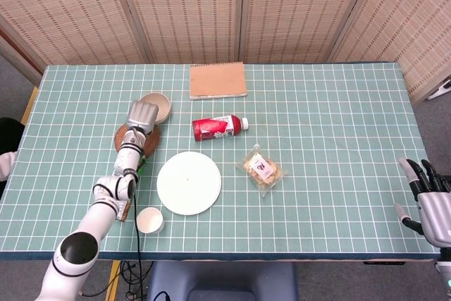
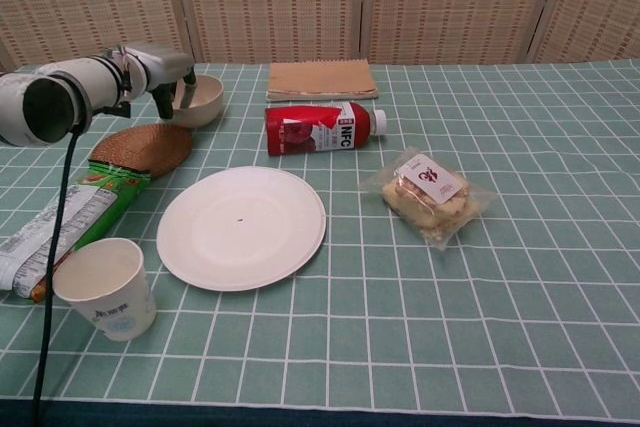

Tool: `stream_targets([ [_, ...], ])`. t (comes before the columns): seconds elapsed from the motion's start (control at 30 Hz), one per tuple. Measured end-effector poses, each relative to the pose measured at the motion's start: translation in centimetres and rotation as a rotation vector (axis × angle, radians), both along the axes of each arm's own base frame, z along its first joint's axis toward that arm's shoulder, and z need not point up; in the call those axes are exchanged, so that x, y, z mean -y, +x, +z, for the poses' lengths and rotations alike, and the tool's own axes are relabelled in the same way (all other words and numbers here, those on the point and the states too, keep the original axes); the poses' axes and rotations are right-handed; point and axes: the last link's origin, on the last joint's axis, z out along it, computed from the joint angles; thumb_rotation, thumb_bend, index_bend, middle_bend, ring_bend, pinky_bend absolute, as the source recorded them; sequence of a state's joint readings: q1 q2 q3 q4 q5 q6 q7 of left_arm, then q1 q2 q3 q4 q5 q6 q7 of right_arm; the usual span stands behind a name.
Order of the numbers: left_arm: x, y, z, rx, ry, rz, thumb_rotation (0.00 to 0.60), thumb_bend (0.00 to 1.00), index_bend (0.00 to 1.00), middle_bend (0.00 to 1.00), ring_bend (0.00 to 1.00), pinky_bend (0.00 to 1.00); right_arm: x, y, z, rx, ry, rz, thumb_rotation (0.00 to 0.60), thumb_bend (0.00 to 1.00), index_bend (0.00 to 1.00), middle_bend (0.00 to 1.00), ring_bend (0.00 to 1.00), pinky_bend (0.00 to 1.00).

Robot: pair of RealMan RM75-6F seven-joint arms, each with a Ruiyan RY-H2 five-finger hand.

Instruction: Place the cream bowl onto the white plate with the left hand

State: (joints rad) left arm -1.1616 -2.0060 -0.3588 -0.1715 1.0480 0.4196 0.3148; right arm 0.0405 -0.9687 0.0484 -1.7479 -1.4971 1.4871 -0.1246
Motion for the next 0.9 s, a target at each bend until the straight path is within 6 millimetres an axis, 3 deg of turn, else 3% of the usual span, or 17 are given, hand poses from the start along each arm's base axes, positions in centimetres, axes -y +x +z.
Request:
stream_targets([
  [0.57, 0.4, 0.0, -0.4, 0.007, 0.016, -0.012, 0.6, 0.41, 0.64, 0.98, 0.95, 1.0, -0.2, -0.1, 0.2, 0.01, -0.006, -0.002, 0.6, 0.29, 0.0, 0.1, 0.02, 0.18],
  [0.9, -0.1, 0.4, 0.9, 0.053, 0.048, -0.043, 0.6, 0.4, 0.66, 0.98, 0.95, 1.0, -0.3, -0.2, 0.4, 0.013, -0.013, 0.001, 0.6, 0.29, 0.0, 0.1, 0.02, 0.18],
])
